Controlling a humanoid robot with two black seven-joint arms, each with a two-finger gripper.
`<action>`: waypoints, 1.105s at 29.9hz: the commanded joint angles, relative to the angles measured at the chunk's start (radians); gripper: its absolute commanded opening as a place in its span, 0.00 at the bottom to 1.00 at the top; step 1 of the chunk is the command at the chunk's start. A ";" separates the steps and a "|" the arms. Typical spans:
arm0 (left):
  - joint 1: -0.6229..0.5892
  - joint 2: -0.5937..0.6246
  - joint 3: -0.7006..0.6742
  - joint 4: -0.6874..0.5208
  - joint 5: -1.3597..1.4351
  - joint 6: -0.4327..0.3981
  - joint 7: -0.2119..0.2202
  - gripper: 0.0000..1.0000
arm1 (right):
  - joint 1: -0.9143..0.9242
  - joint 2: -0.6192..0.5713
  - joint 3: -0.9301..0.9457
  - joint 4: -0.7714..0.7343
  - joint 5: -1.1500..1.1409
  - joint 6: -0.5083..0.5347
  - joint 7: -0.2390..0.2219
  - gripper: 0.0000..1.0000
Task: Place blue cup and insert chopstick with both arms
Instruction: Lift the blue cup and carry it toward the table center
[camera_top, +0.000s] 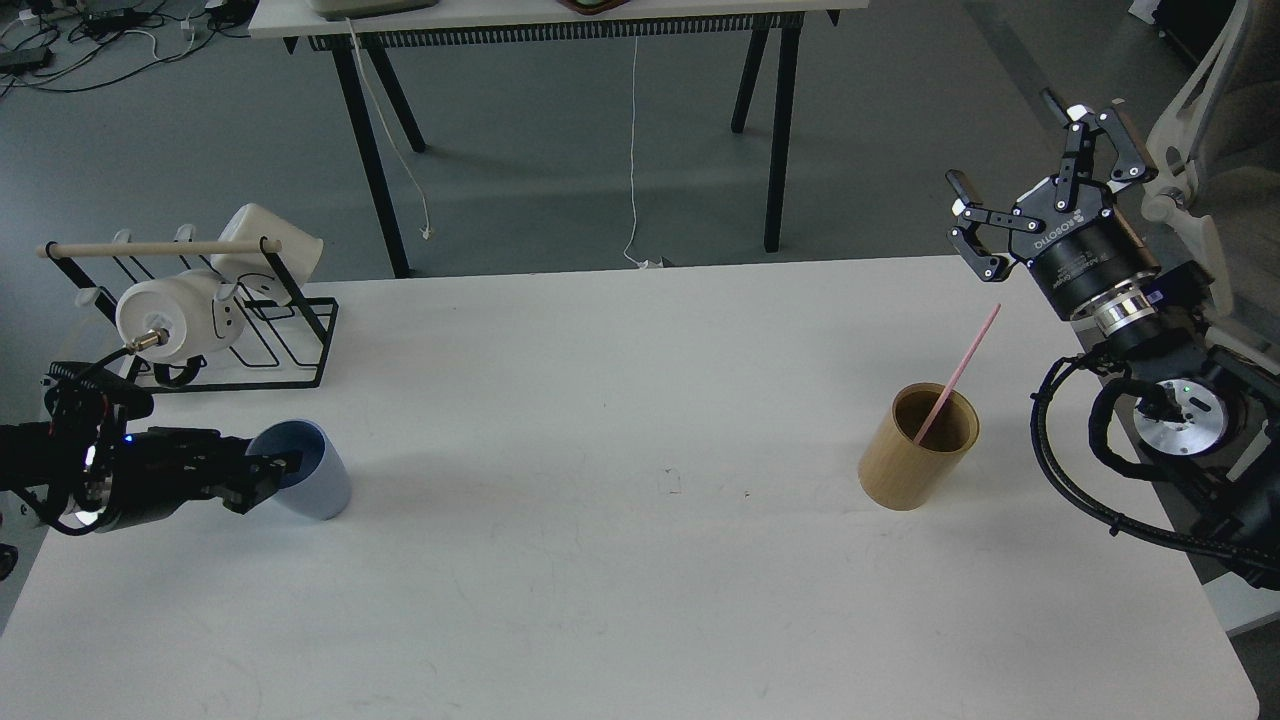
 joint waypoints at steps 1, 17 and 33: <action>-0.003 0.000 -0.002 -0.017 -0.001 0.017 0.000 0.00 | -0.002 0.000 0.001 0.000 0.000 0.000 0.000 0.99; -0.272 -0.082 -0.014 -0.295 0.007 -0.238 0.000 0.00 | -0.002 -0.009 0.158 -0.100 -0.001 0.000 -0.002 0.99; -0.637 -0.556 0.287 -0.129 0.220 -0.366 0.000 0.00 | -0.041 -0.089 0.247 -0.244 0.048 0.000 -0.002 0.99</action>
